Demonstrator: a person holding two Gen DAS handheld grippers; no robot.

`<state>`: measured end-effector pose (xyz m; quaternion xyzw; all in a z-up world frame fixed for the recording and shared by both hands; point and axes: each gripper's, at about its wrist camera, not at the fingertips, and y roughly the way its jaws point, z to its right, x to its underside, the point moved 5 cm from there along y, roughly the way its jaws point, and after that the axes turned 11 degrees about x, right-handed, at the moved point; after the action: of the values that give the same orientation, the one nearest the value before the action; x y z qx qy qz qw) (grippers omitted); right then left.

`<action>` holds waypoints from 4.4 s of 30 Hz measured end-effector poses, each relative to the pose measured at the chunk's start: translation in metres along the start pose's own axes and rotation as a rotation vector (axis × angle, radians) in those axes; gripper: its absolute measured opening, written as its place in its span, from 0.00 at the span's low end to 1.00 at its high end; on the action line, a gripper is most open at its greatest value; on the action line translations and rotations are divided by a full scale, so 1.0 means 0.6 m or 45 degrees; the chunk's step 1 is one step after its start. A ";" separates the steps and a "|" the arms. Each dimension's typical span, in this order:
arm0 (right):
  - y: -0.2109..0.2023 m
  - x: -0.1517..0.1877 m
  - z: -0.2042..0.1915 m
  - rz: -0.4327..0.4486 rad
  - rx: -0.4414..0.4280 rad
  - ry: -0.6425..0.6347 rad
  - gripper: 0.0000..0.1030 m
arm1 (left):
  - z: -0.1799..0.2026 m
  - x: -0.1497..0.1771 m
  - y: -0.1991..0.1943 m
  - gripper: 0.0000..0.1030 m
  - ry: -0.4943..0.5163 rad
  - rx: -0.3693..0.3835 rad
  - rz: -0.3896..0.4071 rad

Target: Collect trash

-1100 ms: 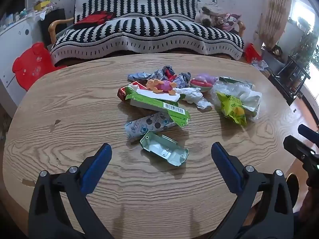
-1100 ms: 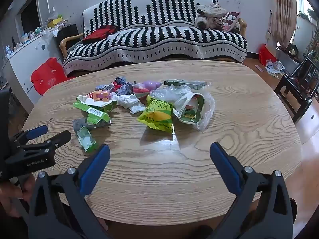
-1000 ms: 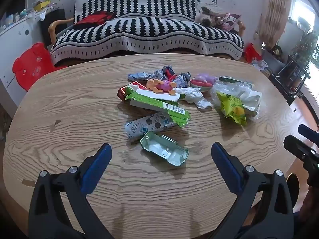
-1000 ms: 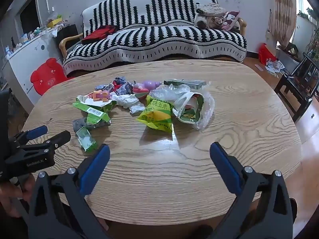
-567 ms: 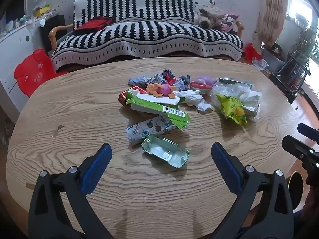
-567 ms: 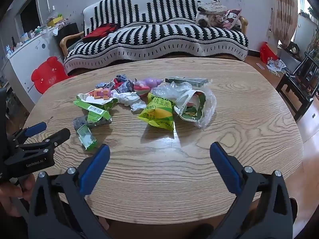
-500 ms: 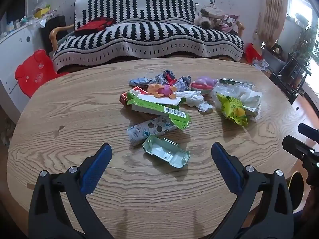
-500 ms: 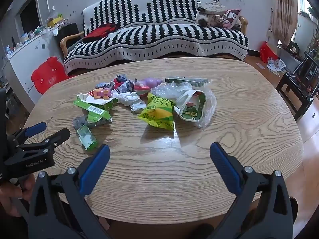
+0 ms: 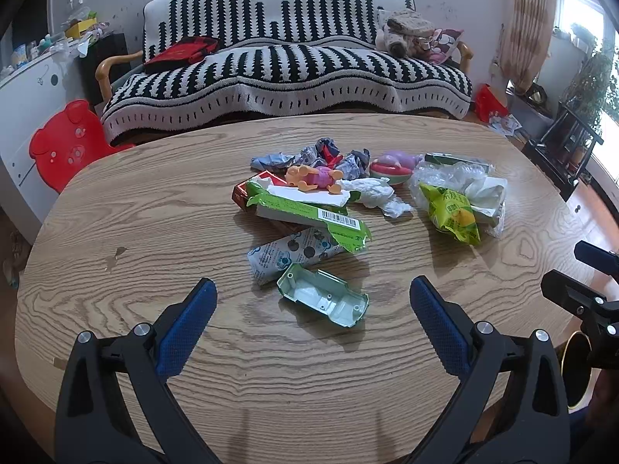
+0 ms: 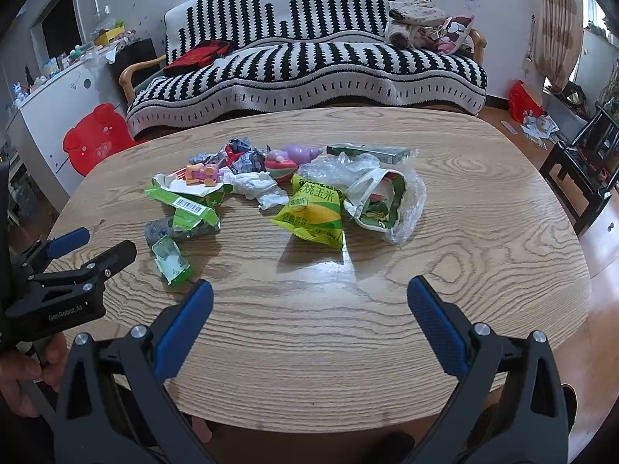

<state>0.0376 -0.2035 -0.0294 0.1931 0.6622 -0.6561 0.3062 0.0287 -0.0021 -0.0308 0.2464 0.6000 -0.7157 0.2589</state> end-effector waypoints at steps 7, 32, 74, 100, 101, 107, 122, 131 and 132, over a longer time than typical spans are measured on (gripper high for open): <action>0.000 0.000 -0.001 0.000 -0.002 0.002 0.94 | 0.000 0.000 0.000 0.94 0.000 0.000 0.000; 0.001 -0.001 -0.001 0.002 -0.005 0.000 0.94 | -0.001 0.001 0.001 0.94 -0.002 0.000 -0.001; 0.263 -0.081 -0.008 -0.366 -0.184 0.321 0.59 | -0.106 -0.083 0.188 0.19 -0.626 0.285 -0.203; 0.093 -0.036 0.027 -0.190 -0.286 0.273 0.47 | -0.130 -0.075 0.073 0.77 -0.419 0.138 -0.053; 0.090 -0.034 0.030 -0.189 -0.289 0.276 0.47 | -0.134 -0.074 0.080 0.77 -0.429 0.141 -0.069; 0.076 -0.026 0.034 -0.188 -0.295 0.272 0.47 | -0.147 -0.068 0.125 0.58 -0.480 0.126 -0.119; 0.016 0.009 0.153 -0.108 -0.200 0.392 0.47 | 0.002 -0.107 0.069 0.05 -0.273 0.270 0.064; -0.061 0.096 0.374 -0.020 0.087 0.649 0.47 | 0.341 -0.081 0.070 0.05 0.176 0.612 -0.050; -0.076 0.120 0.417 -0.018 0.153 0.699 0.47 | 0.380 -0.070 0.069 0.05 0.231 0.647 -0.067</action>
<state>-0.0075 -0.4638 -0.0304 0.3770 0.6816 -0.6194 0.0988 0.0778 -0.2300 0.0030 0.3509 0.4282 -0.8248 0.1151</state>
